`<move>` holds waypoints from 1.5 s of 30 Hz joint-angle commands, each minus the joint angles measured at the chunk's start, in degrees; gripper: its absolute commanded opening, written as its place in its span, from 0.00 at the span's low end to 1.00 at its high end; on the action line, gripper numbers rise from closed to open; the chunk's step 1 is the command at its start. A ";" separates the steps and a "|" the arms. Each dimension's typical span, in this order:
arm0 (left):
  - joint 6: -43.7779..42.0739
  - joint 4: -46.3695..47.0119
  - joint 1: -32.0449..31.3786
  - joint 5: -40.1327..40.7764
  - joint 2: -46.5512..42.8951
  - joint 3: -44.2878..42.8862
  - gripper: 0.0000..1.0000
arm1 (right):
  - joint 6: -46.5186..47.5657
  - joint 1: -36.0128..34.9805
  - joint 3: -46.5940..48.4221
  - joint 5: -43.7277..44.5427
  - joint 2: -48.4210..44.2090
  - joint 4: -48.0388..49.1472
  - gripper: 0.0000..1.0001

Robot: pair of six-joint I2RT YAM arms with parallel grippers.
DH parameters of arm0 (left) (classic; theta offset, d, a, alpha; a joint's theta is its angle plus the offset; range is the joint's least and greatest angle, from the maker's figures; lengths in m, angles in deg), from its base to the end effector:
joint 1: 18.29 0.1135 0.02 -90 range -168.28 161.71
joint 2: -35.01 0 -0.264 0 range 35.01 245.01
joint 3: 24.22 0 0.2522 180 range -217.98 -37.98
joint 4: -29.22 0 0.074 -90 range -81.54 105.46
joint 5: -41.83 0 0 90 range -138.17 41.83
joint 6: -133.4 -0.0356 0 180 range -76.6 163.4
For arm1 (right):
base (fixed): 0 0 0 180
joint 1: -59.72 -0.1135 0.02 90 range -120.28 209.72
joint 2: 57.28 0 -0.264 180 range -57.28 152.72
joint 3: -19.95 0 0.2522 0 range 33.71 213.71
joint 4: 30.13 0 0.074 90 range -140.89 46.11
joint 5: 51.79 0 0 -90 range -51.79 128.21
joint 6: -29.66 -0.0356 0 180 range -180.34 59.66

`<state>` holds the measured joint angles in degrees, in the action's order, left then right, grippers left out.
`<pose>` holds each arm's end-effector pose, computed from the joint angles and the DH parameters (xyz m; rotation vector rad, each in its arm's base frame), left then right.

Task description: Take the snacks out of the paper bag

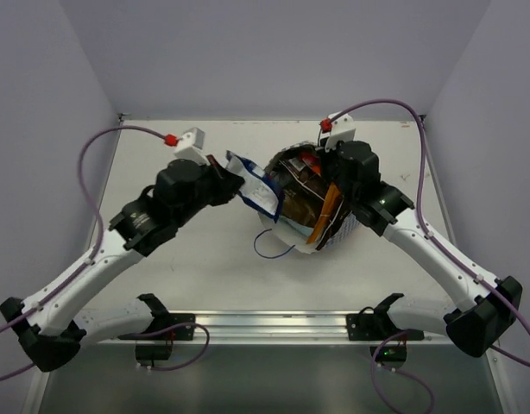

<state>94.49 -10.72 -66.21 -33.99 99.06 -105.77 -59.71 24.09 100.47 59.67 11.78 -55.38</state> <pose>0.1709 -0.1762 0.3853 -0.2274 2.0466 -0.8781 0.2326 0.1507 0.3846 -0.3018 1.7700 0.0979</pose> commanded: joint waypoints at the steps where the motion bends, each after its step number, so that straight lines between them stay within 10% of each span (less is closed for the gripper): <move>1: -5.63 -11.09 10.27 3.07 -7.07 -1.65 0.00 | 0.78 -0.05 -1.02 2.89 -2.34 -0.38 0.00; 9: -15.58 3.99 45.17 -12.31 0.44 2.39 0.00 | 0.34 -0.05 0.21 0.61 -3.58 -2.05 0.00; 20: -11.37 36.33 59.51 -22.52 38.24 -11.48 0.00 | -0.18 -0.04 0.83 -3.79 -2.53 -3.10 0.00; 25: -11.89 40.15 61.10 -26.91 41.25 -11.85 0.89 | -0.18 -0.04 1.00 -4.75 -1.64 -3.54 0.00; 31: -9.17 34.98 55.50 -29.31 24.05 2.29 1.00 | 0.08 -0.05 1.35 -4.67 -1.64 -4.07 0.00; 37: -3.03 27.86 32.31 -21.50 5.76 12.15 0.97 | 1.13 -0.05 2.40 -3.35 -1.12 -5.30 0.00; 45: 5.15 26.35 7.33 -7.32 7.48 7.16 0.92 | -0.18 -0.05 4.95 -3.26 0.55 -8.64 0.00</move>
<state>95.26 18.20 -55.56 -49.64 102.82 -95.32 -58.95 24.11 102.87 56.32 11.58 -60.69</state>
